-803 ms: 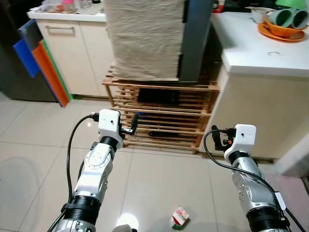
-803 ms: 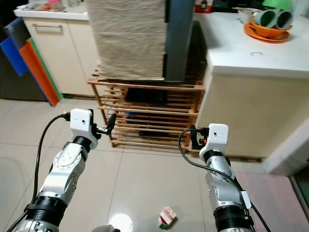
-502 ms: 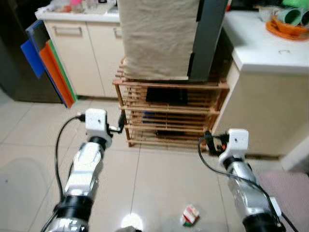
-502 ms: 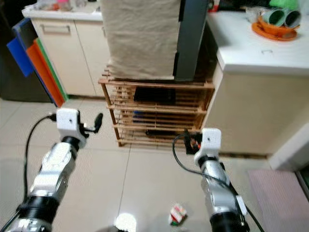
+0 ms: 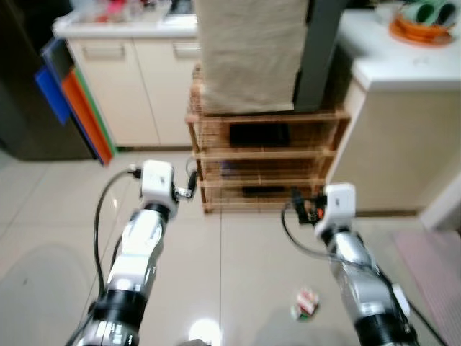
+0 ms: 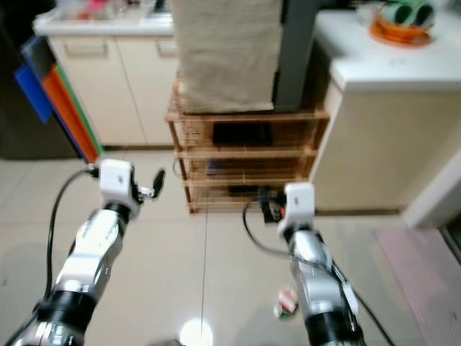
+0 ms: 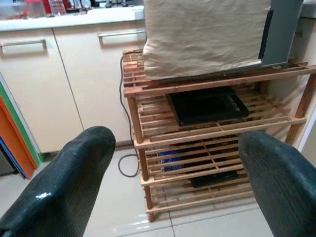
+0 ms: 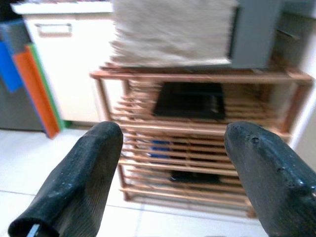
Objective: Restocking fridge
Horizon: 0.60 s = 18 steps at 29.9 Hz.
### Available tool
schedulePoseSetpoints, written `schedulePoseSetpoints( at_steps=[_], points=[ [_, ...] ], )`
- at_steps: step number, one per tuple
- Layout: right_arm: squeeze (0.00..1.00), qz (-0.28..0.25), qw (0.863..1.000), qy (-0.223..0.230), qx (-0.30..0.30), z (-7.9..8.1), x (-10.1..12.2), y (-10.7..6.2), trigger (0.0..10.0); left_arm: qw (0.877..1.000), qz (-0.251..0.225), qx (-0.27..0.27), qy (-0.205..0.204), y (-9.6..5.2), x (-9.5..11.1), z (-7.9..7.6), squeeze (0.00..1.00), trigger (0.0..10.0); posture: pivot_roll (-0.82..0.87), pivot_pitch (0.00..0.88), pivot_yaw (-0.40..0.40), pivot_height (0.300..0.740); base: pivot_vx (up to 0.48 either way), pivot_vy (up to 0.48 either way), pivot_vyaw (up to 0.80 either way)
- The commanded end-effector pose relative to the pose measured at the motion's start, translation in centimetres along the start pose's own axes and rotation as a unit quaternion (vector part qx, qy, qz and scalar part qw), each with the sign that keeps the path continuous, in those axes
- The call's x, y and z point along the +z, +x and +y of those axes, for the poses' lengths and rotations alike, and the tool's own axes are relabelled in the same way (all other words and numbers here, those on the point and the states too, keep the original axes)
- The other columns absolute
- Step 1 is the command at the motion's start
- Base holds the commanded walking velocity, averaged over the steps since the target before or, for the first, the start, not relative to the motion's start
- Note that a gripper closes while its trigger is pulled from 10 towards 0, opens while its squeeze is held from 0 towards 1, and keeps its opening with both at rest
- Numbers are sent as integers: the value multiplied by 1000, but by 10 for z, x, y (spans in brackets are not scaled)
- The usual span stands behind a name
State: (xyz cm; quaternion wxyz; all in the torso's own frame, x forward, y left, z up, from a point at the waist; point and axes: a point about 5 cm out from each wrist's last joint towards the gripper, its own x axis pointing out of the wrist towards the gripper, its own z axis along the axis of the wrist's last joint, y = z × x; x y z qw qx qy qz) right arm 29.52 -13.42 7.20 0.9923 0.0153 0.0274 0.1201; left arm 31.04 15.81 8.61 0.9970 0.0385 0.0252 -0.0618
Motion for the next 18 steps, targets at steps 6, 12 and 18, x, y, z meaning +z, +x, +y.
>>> schedulePoseSetpoints(
  at_steps=[6,12,18],
  points=[
    [0,-14,1000,-10,20,5,11,8,10000,1000,-9,15,-1,0,4,4,0,10000,-24,0,21,740,404,260,0],
    [0,-29,998,-13,46,20,19,13,10000,1000,-7,16,-1,-1,2,1,0,10000,-31,0,21,740,401,262,0],
    [0,-37,997,-13,60,29,25,20,10000,1000,-8,17,1,1,3,0,0,10000,-30,0,19,740,401,260,0]
  ],
)
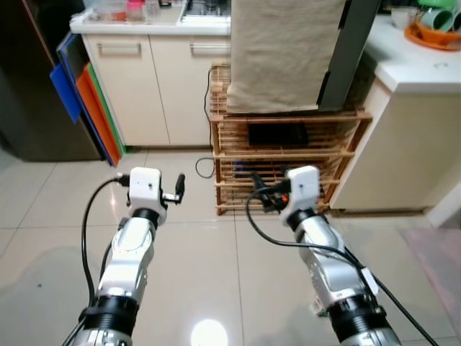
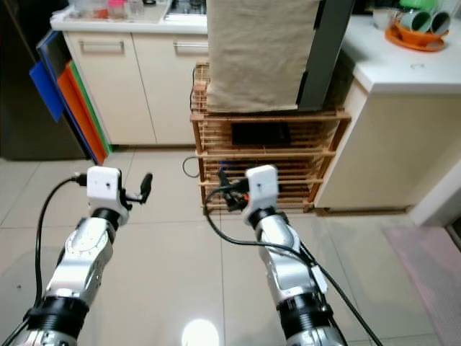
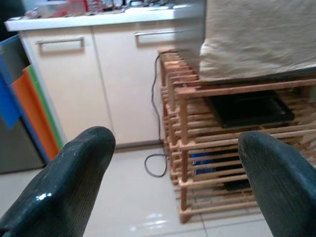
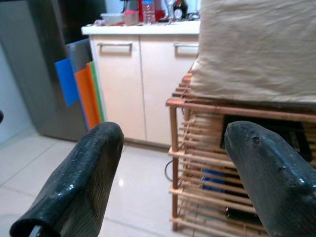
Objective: Restocking fridge
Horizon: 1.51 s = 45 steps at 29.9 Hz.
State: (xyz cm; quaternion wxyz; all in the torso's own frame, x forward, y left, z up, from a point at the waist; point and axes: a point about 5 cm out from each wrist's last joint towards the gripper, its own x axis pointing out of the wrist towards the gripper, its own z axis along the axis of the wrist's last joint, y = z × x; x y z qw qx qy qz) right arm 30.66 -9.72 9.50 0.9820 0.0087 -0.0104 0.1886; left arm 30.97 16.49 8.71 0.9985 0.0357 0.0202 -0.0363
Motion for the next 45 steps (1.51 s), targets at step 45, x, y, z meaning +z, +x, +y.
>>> schedulePoseSetpoints(
  at_steps=[45],
  points=[
    [0,51,995,34,-78,-55,-23,-19,10000,999,-28,-29,33,5,15,3,0,10000,14,0,26,740,356,106,-95]
  ],
)
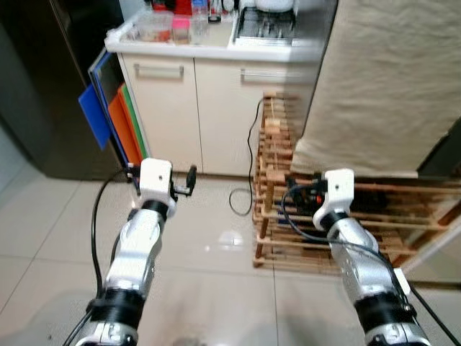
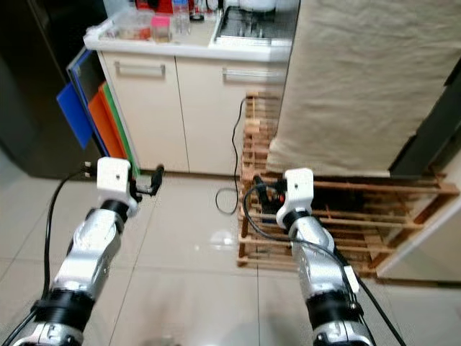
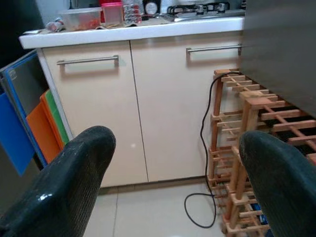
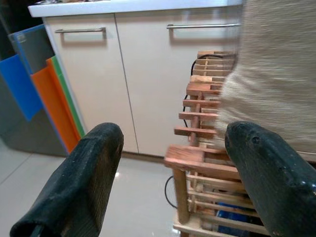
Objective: Restocking fridge
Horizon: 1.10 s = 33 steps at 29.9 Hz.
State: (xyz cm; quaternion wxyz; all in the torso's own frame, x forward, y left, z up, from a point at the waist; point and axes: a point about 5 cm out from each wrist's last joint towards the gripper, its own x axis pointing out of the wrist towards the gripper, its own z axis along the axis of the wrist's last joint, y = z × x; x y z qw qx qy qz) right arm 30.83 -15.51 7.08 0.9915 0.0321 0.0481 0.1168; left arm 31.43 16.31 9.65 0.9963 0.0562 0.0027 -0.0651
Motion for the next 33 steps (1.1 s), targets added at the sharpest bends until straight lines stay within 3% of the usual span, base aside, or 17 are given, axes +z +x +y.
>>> schedulePoseSetpoints(
  at_steps=[1,10,18,33],
  points=[
    [0,-2,1000,1,-7,-1,0,1,10000,1000,-11,-2,12,1,6,4,0,10000,14,0,26,740,0,480,-550],
    [0,-2,1000,-21,-23,-2,-3,3,10000,999,-11,-21,25,2,6,-2,0,10000,22,0,15,740,0,476,-287],
    [0,-6,1000,-14,-23,-3,-5,-1,10000,999,-7,-29,23,3,6,-5,0,10000,17,0,17,740,396,267,0],
    [0,-1,999,-4,-37,-7,-10,-3,10000,997,-23,-55,46,5,11,-11,0,10000,10,0,26,740,416,213,-626]
  ],
)
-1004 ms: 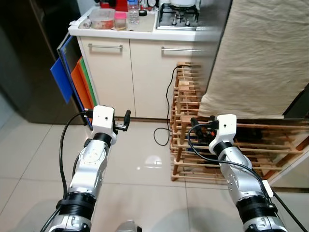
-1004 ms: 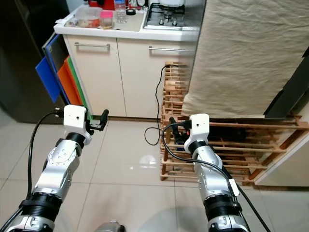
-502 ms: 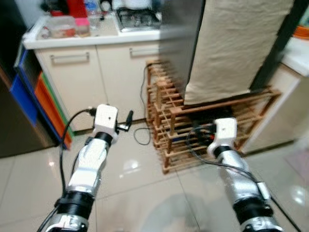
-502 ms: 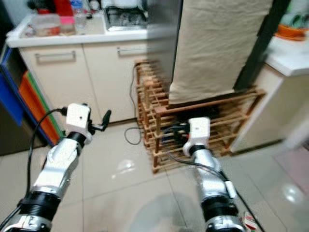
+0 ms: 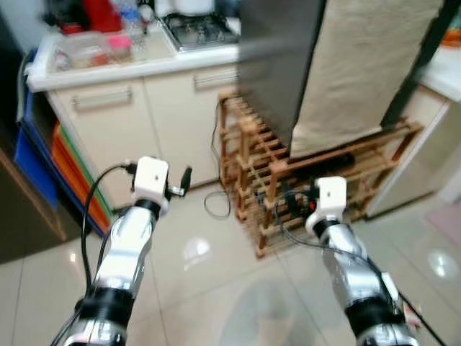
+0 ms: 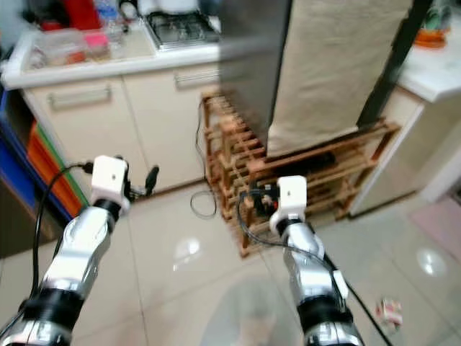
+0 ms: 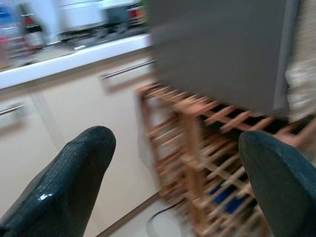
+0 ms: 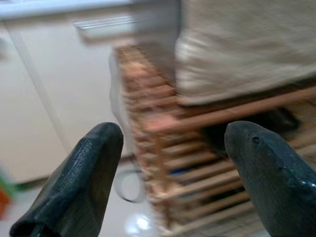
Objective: Restocking fridge
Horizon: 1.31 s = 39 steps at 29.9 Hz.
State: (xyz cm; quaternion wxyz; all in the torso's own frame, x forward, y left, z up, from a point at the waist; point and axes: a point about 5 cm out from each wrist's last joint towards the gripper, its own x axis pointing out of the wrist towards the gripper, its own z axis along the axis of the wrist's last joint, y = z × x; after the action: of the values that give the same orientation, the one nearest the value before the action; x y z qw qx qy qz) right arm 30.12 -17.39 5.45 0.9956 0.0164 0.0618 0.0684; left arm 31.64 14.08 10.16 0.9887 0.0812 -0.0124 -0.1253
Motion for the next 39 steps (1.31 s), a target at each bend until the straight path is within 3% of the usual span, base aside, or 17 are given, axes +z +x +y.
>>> schedulePoseSetpoints(
  at_steps=[1,3,5,15,20,24,32,35,36,39],
  points=[
    [0,-15,1000,8,12,11,7,6,10000,1000,-5,4,20,-1,3,10,0,10000,10,0,26,740,450,0,-600],
    [0,-16,1000,9,12,12,7,6,10000,1000,-12,-12,17,-1,5,6,0,10000,11,0,25,740,465,0,-594],
    [0,-17,1000,10,14,12,7,7,10000,998,-40,-44,-22,-1,13,-2,0,10000,11,0,22,740,461,0,-569],
    [0,-19,1000,13,16,13,6,7,10000,991,-66,-110,-34,-2,22,-16,0,10000,8,0,23,740,459,0,-567],
    [0,-18,1000,11,17,14,5,6,10000,986,-55,-155,5,-3,20,-21,0,10000,9,0,23,740,0,0,-553],
    [0,-17,1000,11,20,16,3,5,10000,984,-50,-170,12,-3,19,-23,0,10000,6,0,25,740,0,0,-541],
    [0,-16,1000,10,22,17,3,5,10000,981,-35,-187,20,-1,19,-28,0,10000,7,0,24,740,0,0,-538],
    [0,-29,999,6,20,17,6,4,10000,986,-20,-162,25,6,19,-25,0,10000,7,0,22,740,0,0,-177],
    [0,-34,999,2,19,16,7,4,10000,990,-20,-130,52,14,24,-21,0,10000,1,0,24,740,0,0,0],
    [0,-36,999,3,19,16,8,3,10000,994,-29,-102,33,20,30,-15,0,10000,-4,0,26,740,0,0,0]
  ],
)
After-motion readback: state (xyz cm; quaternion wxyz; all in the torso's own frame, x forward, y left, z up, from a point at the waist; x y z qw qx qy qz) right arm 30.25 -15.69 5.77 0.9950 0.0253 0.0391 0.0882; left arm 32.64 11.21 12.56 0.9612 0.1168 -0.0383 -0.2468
